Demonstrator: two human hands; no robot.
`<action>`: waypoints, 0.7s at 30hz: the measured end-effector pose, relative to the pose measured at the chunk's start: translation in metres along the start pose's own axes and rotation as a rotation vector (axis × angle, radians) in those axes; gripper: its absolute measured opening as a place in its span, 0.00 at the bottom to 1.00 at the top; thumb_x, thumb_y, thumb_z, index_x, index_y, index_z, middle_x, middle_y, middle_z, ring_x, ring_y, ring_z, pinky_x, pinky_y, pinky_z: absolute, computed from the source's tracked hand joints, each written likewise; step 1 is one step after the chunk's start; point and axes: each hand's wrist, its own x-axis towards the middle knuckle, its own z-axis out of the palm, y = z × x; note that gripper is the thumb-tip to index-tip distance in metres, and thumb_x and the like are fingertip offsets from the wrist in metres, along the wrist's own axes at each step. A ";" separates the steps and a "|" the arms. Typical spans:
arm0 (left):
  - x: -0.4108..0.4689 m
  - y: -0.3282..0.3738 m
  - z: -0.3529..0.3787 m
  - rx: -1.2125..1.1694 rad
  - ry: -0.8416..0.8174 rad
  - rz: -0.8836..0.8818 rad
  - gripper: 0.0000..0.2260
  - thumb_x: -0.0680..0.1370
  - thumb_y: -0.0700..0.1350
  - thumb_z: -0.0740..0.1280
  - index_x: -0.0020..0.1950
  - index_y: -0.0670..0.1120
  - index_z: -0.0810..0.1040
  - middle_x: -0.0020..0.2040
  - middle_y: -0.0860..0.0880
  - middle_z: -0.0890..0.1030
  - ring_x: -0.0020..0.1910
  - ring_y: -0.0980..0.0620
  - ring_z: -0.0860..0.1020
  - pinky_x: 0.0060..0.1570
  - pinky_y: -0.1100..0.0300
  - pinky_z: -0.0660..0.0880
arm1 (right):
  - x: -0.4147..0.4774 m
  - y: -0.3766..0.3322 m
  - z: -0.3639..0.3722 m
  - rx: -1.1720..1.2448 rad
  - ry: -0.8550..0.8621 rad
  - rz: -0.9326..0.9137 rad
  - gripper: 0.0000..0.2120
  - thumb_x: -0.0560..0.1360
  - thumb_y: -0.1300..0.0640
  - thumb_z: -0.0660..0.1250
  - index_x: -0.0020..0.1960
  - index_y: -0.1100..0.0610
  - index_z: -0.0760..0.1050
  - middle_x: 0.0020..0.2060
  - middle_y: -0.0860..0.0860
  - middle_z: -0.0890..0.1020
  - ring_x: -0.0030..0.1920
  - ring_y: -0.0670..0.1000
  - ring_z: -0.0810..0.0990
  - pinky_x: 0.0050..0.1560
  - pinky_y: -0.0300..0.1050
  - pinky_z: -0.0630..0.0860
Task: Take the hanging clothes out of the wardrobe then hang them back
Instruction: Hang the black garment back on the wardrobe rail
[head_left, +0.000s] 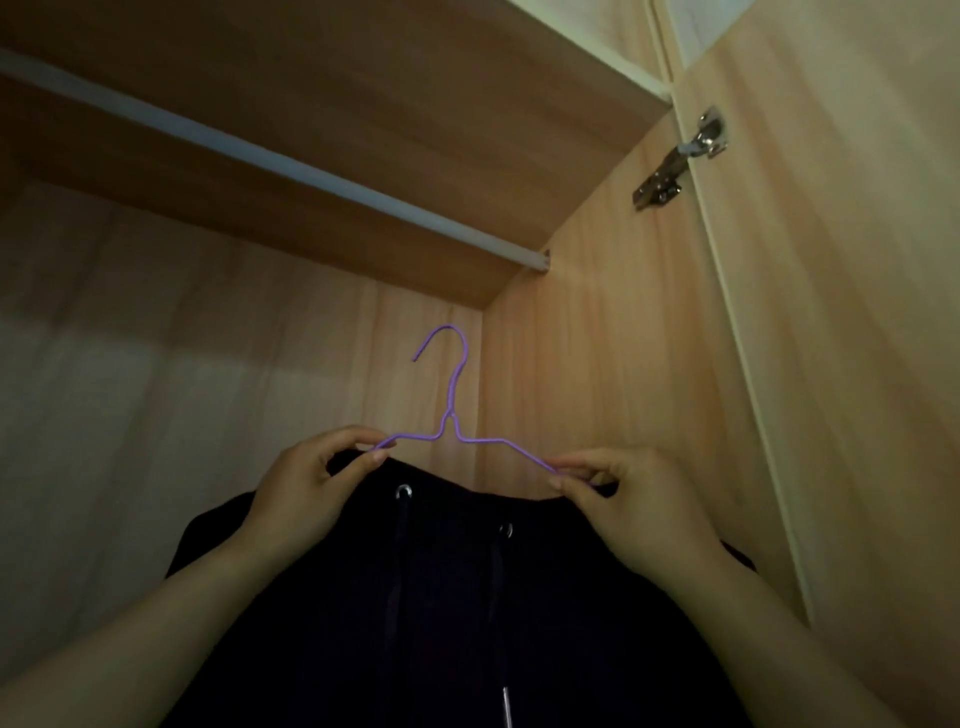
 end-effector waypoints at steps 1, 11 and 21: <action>0.005 -0.008 0.001 -0.001 0.003 0.001 0.06 0.74 0.52 0.70 0.46 0.65 0.80 0.45 0.62 0.82 0.47 0.62 0.79 0.51 0.56 0.75 | 0.004 0.003 0.005 -0.014 -0.020 -0.018 0.10 0.71 0.55 0.72 0.46 0.38 0.80 0.30 0.23 0.75 0.38 0.32 0.76 0.38 0.27 0.71; 0.096 -0.048 0.028 0.278 0.115 0.149 0.06 0.73 0.53 0.71 0.47 0.62 0.78 0.43 0.58 0.76 0.44 0.58 0.76 0.42 0.59 0.71 | 0.082 0.018 0.023 -0.105 0.106 0.099 0.08 0.74 0.59 0.69 0.50 0.50 0.83 0.28 0.35 0.76 0.30 0.31 0.75 0.31 0.26 0.67; 0.150 -0.074 0.031 0.376 0.054 0.043 0.30 0.73 0.66 0.45 0.74 0.60 0.58 0.75 0.50 0.61 0.73 0.48 0.60 0.70 0.40 0.57 | 0.177 0.010 0.004 -0.435 0.246 0.173 0.08 0.75 0.53 0.67 0.53 0.47 0.82 0.49 0.46 0.83 0.48 0.47 0.79 0.45 0.39 0.71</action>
